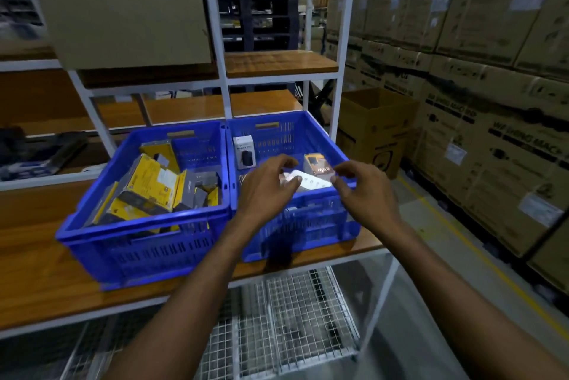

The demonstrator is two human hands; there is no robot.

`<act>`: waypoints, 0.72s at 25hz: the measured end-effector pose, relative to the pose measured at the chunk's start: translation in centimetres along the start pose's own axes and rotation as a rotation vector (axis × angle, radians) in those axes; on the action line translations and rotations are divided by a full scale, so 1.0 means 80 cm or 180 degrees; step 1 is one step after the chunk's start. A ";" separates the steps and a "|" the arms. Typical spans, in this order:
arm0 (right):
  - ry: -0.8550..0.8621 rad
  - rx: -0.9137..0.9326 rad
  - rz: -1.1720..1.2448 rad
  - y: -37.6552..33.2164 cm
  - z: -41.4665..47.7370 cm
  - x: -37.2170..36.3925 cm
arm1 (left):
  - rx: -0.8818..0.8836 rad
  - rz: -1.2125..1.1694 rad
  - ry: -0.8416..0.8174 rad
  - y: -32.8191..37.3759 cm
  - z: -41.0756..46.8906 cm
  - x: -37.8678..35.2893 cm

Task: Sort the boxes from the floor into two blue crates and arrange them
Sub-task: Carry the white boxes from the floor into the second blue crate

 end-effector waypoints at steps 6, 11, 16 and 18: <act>0.0884 0.0439 -0.0386 0.010 -0.109 0.097 | -0.0809 0.0808 0.0508 0.123 -0.065 0.004; 0.1367 0.0184 -0.0969 0.023 -0.226 0.174 | -0.1566 0.1035 0.0337 0.222 -0.122 -0.007; 0.1413 -0.0596 -0.1149 0.050 -0.359 0.232 | -0.1759 0.0273 -0.0035 0.298 -0.196 -0.027; 0.1330 -0.1008 -0.0900 0.068 -0.414 0.259 | -0.1704 -0.0210 -0.0272 0.332 -0.228 -0.042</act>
Point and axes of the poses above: each hand's wrist, its own z-axis towards the middle knuckle, its own x-axis out of the back of the hand, y = z × x, the point moved 6 cm from there along z, towards the middle knuckle, and after that the axes turned 14 degrees about -x, right-handed, at the moved point
